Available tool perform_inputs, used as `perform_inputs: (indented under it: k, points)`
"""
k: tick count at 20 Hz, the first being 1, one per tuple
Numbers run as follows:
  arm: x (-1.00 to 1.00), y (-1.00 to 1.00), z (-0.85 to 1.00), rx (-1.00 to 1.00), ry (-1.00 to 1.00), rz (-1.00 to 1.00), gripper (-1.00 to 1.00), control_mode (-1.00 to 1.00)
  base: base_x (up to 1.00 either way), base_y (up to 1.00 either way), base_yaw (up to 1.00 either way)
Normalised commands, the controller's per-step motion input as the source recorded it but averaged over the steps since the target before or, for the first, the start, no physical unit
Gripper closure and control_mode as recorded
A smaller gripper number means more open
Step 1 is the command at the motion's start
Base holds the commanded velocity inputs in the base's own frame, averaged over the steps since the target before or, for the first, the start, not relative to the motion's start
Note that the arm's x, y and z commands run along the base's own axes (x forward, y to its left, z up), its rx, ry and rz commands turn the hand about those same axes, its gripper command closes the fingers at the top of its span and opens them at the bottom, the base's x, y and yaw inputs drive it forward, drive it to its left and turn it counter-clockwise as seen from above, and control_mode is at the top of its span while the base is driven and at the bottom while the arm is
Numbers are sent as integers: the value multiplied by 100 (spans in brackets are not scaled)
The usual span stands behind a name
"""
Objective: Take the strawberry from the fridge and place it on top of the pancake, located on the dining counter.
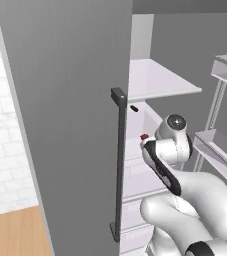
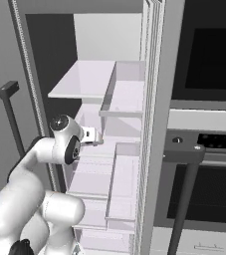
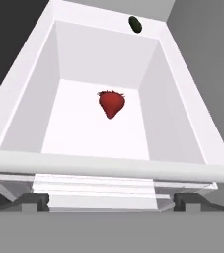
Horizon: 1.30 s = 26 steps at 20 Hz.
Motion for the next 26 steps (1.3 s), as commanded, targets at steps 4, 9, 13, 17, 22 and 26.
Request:
perform_inputs:
  k: [4,9,13,17,22,26]
  points:
    - [48,0,-9,0,2,0,-100,-100,0,0,0]
    - [39,4,-5,0,6,0,-100,-100,0,0,0]
    - [27,1,-13,0,5,0,-100,-100,0,0,0]
    - [18,1,-27,0,6,0,-100,-100,0,0,0]
    - [26,0,-30,0,8,0,-100,-100,0,0,0]
    - [33,0,-9,0,2,0,-100,-100,0,0,0]
